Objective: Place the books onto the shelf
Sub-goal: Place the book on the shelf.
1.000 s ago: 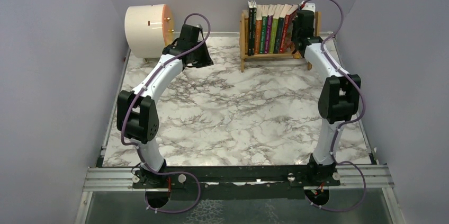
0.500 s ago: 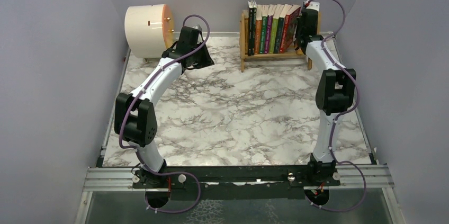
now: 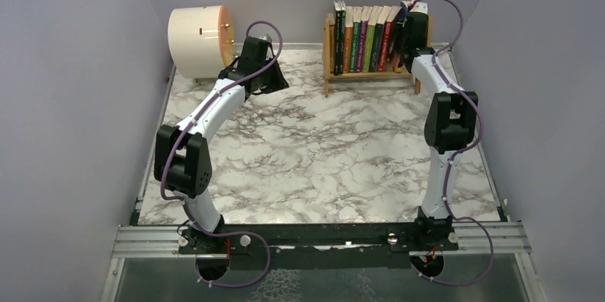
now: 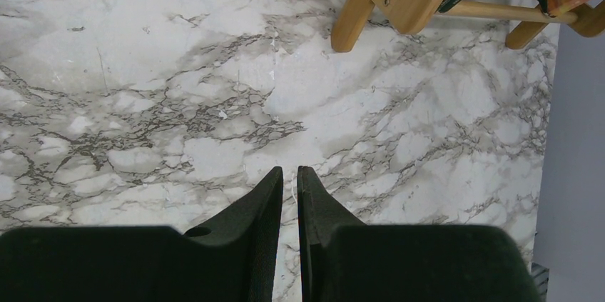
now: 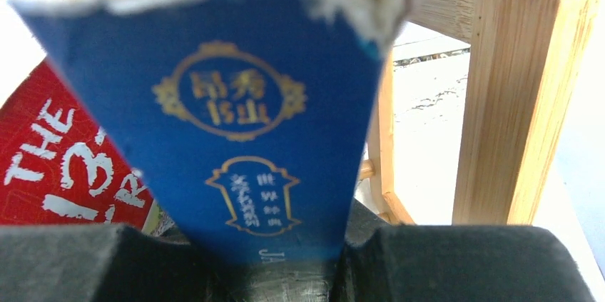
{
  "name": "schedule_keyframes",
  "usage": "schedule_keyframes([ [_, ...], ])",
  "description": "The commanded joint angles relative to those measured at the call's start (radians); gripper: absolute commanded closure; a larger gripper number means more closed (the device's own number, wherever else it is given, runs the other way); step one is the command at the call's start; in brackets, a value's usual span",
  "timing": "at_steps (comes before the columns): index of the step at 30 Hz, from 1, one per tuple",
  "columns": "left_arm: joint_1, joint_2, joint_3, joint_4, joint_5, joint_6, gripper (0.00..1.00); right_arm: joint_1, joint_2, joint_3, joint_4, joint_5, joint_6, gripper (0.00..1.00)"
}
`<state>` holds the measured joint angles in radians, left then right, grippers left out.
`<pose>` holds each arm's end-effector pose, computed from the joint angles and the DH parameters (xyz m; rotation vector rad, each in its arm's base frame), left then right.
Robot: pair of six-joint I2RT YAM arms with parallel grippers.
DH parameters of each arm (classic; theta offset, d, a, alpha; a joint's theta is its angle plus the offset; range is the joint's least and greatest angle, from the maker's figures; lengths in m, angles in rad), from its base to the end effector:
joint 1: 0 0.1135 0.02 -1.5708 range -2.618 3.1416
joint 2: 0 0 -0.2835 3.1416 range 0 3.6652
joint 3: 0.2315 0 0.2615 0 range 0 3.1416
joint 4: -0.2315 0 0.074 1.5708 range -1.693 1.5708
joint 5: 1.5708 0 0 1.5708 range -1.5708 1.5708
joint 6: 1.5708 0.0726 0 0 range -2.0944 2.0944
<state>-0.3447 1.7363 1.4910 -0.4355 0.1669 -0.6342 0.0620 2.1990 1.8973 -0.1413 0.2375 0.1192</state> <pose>0.4113 -0.1605 0.2979 -0.2449 2.3265 -0.6967 0.5780 0.0188 0.2626 0.2077 1.9918 -0.1230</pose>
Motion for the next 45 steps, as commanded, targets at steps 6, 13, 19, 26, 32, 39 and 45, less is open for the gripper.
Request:
schedule_keyframes([
  [6,-0.007,-0.018,-0.014,0.029,-0.007,0.004,0.92,0.023,0.007,0.093,0.105,-0.021,0.034,0.99],
  [13,-0.007,-0.011,-0.009,0.030,-0.003,0.005,0.93,0.044,0.022,0.112,0.115,0.025,-0.012,0.99],
  [19,-0.008,-0.009,-0.006,0.030,0.000,0.004,0.93,0.051,0.023,0.113,0.123,0.000,-0.006,0.99],
  [26,-0.007,-0.010,-0.003,0.030,-0.003,0.007,0.93,0.058,0.045,0.150,0.112,-0.038,0.005,0.99],
  [32,-0.007,-0.014,-0.012,0.030,-0.006,0.007,0.93,0.057,0.031,0.142,0.101,-0.021,-0.003,0.58],
  [39,-0.008,-0.018,-0.024,0.033,-0.007,0.002,0.93,0.058,-0.004,0.100,0.115,-0.012,-0.006,0.49],
  [45,-0.007,-0.029,-0.033,0.036,-0.010,0.001,0.93,0.058,-0.054,0.052,0.136,-0.002,-0.003,0.48],
])
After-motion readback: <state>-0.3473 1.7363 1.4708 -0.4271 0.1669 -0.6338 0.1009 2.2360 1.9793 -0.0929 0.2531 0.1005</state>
